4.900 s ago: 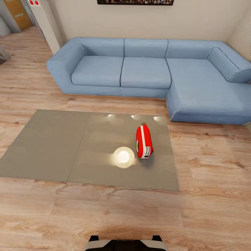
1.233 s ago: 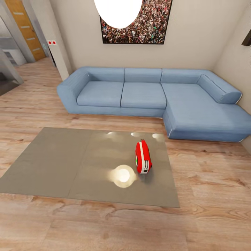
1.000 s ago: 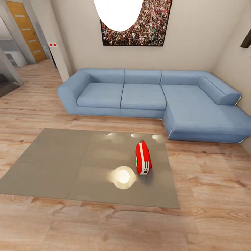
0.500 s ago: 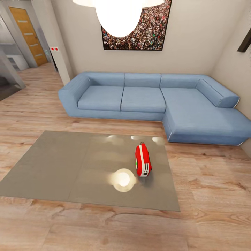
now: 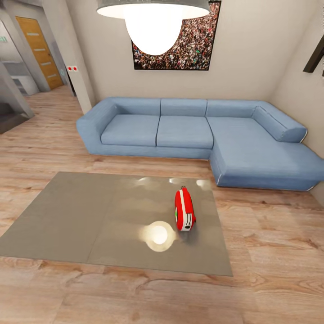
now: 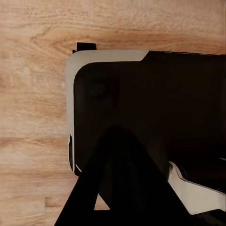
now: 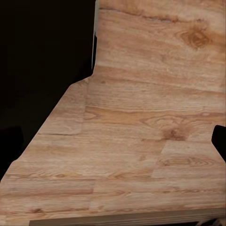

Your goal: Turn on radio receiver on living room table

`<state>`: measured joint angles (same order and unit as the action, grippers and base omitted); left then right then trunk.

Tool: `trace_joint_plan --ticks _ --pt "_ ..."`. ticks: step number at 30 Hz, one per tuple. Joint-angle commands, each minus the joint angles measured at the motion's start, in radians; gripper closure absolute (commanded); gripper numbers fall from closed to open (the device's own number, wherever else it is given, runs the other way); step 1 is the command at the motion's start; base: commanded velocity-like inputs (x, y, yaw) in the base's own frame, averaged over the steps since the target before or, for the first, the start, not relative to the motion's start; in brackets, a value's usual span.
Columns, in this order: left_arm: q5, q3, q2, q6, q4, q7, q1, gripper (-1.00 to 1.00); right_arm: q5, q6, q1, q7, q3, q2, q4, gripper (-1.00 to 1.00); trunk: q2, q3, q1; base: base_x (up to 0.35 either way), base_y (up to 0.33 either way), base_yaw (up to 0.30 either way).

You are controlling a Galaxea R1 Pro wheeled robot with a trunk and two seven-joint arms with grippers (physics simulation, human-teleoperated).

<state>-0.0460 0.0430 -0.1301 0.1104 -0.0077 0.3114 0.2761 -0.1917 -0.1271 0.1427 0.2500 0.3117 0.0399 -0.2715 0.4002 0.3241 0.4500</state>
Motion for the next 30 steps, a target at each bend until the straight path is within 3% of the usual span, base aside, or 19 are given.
trace_joint_plan --ticks 1,30 --pt "0.0 0.0 0.0 0.0 0.0 0.0 0.0 1.0 0.0 0.0 0.0 0.0 0.0 0.0 0.0 -1.0 0.0 -0.002 0.0 0.0 0.0 0.0" --pt "0.0 0.0 0.0 0.0 0.0 0.0 0.0 1.0 0.002 0.001 0.0 0.005 0.0 0.0 0.0 -1.0 0.0 -0.048 0.0 0.0 0.0 0.0"
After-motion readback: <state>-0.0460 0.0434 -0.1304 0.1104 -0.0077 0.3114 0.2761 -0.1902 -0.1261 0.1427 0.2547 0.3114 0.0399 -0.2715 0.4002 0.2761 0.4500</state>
